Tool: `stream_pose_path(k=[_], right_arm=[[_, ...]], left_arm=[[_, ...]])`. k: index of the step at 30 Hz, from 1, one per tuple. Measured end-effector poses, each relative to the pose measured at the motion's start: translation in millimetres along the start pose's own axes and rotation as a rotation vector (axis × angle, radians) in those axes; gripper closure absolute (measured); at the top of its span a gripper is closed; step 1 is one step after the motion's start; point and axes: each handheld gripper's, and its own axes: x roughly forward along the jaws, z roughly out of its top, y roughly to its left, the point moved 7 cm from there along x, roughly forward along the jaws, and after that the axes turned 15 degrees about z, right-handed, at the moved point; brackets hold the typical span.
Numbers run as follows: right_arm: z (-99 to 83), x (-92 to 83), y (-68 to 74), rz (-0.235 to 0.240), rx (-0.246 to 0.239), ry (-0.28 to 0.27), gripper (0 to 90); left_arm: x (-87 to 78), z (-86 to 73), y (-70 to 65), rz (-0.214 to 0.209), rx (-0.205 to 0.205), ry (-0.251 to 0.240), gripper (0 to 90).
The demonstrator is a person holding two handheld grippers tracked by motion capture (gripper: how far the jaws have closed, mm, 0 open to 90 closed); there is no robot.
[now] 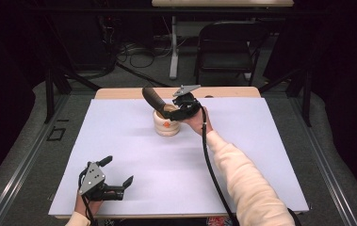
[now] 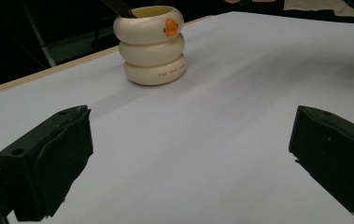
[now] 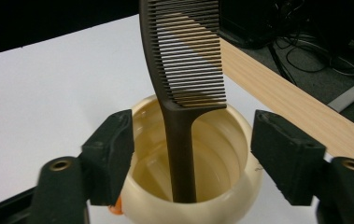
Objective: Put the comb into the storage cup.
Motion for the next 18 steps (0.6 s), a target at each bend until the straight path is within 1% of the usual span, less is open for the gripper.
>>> stream_pose_path(k=[8,12,18], right_arm=[[-3.9,-11.9,6.4,0.036,0.019,0.034,15.4],[-9.2,-17.7,9.2,0.063,0.031,0.049,12.7],[-15.0,-26.6,14.5,0.098,0.032,0.058,7.7]], left_arm=[[-0.6,0.0,0.2,0.002,-0.005,-0.001,0.0],[0.2,0.1,0.7,0.004,-0.011,-0.001,0.0],[0.9,-0.5,0.1,0.004,-0.011,0.003,0.0]])
